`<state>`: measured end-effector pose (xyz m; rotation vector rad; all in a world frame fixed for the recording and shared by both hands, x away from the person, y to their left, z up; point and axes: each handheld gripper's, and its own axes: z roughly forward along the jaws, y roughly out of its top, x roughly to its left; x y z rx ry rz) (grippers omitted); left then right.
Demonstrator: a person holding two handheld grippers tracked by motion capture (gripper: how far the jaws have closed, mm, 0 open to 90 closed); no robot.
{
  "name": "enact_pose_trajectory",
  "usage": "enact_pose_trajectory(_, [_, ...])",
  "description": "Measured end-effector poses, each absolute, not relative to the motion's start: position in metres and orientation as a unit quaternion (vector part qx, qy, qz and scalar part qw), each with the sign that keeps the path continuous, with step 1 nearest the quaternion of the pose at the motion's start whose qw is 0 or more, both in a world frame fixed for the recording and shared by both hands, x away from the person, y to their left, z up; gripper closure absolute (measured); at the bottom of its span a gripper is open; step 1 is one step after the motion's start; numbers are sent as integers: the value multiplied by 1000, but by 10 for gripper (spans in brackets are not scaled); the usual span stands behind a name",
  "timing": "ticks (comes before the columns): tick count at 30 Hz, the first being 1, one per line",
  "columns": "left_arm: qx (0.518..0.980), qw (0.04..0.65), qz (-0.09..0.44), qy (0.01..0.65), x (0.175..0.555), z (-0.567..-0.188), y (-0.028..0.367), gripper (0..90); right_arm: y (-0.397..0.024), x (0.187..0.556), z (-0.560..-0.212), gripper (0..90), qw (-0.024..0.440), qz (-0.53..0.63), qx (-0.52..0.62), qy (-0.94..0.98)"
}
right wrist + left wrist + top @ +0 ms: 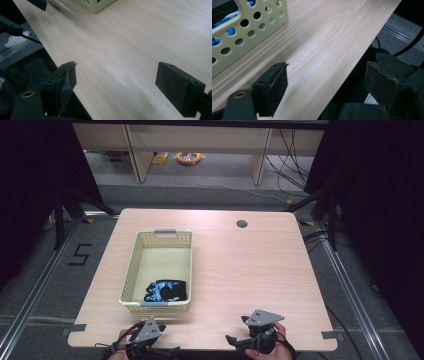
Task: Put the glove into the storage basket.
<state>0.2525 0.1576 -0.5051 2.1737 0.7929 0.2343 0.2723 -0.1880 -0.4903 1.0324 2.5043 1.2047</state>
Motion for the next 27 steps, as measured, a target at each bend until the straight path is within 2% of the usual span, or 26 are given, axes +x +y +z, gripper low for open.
enact_pose_trajectory(15, [858, 401, 92, 309, 250, -507, 156, 158, -187, 272, -494, 178, 79, 397, 333, 852])
enact_pose_trajectory(17, [863, 389, 105, 306, 251, -507, 157, 158, -187, 272, -494, 178, 80, 395, 335, 852])
enact_pose_trajectory(27, [857, 394, 94, 317, 250, -507, 157, 159, -188, 273, -495, 178, 83, 397, 339, 849])
